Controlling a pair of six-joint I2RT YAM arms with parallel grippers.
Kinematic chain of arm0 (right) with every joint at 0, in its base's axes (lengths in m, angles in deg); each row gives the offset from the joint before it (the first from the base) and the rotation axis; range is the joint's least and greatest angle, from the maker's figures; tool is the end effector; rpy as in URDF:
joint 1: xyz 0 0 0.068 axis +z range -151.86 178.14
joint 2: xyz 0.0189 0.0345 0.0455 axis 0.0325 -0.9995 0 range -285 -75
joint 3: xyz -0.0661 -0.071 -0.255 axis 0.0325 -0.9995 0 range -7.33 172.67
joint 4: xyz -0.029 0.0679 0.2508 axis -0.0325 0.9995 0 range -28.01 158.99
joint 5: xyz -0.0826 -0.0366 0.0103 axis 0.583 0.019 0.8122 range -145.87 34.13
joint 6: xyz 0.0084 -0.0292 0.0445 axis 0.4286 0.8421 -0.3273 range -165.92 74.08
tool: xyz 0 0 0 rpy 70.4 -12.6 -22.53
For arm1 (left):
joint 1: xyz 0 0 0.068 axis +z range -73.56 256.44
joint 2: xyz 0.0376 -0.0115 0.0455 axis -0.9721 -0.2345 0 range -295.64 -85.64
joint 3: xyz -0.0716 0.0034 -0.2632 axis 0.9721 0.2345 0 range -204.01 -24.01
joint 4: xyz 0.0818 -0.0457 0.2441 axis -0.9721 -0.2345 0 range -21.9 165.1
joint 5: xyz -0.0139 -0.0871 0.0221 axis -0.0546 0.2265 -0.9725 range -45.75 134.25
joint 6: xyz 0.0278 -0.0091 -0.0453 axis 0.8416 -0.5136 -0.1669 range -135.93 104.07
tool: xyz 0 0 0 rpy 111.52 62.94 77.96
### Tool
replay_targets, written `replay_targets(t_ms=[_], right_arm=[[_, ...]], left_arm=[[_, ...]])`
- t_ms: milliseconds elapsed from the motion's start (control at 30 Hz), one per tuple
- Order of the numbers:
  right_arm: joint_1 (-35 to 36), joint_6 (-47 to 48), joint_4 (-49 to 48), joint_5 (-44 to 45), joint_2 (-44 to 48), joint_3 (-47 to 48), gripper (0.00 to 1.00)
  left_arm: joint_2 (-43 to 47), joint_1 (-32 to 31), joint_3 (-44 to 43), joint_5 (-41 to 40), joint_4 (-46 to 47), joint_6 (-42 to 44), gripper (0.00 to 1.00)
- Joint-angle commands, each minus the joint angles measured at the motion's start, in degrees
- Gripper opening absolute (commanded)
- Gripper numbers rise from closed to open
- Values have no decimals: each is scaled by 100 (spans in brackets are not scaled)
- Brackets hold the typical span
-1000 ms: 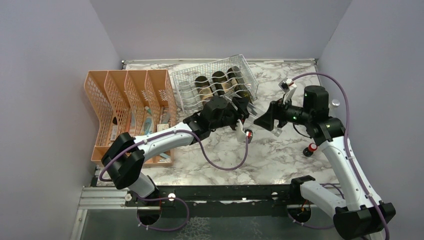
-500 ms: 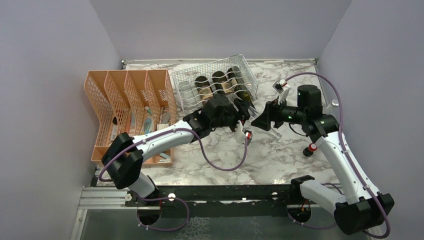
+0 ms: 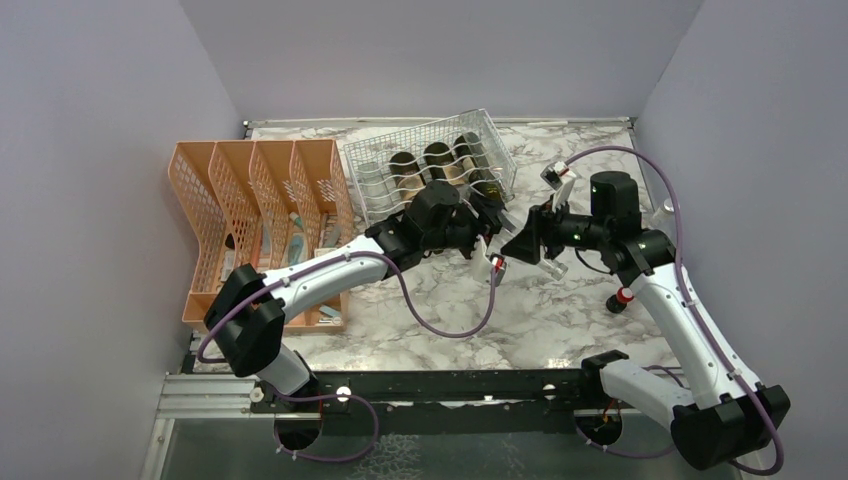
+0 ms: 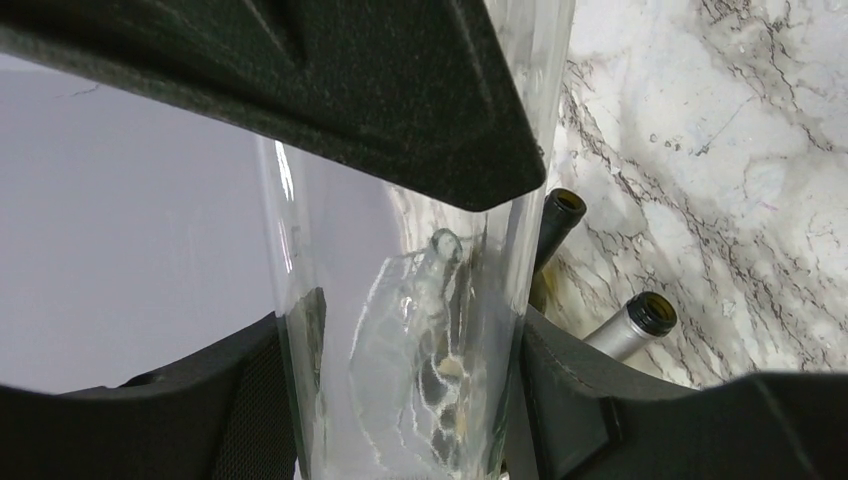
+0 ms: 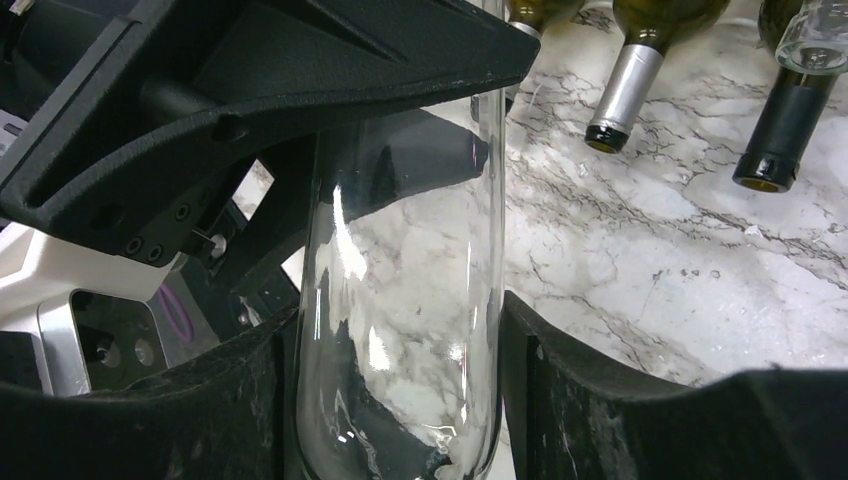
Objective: Put the wine bottle on the wine rack
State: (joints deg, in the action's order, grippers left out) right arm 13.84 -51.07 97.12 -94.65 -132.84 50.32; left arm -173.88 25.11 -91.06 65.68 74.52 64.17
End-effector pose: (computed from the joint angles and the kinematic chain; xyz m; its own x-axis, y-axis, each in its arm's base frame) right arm 0.1940 0.0776 0.3374 -0.6175 -0.1009 -0.7801 -0.6502 0.6237 0.4340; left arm 0.2158 -0.2905 0.3050 0.8850 0.3618 -0.2932 0.3897 -0.2308 0.8915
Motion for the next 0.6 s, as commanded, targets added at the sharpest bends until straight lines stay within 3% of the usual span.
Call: replay_targets(t_ms=[0, 33, 67, 267, 433, 467, 567], right_arm=[[29, -134, -291, 352, 160, 129, 2], [29, -186, -367, 412, 199, 139, 1], [29, -249, -462, 488, 252, 141, 1], [29, -591, -970, 989, 399, 203, 1], [22, -860, -1401, 1412, 267, 204, 1], [27, -947, -1502, 1485, 211, 195, 1], [29, -1091, -1824, 1585, -22, 242, 1]], left_arm=[[275, 32, 321, 65, 1365, -888, 71], [342, 27, 506, -2, 1753, -1094, 96], [403, 28, 665, -48, 2078, -1288, 99], [727, 31, 986, -241, 2247, -1927, 99], [1170, 36, 1299, -774, 2425, -2993, 99], [1264, 43, 1360, -926, 2468, -3325, 99], [1426, 58, 1237, -2203, 2603, -5667, 99]])
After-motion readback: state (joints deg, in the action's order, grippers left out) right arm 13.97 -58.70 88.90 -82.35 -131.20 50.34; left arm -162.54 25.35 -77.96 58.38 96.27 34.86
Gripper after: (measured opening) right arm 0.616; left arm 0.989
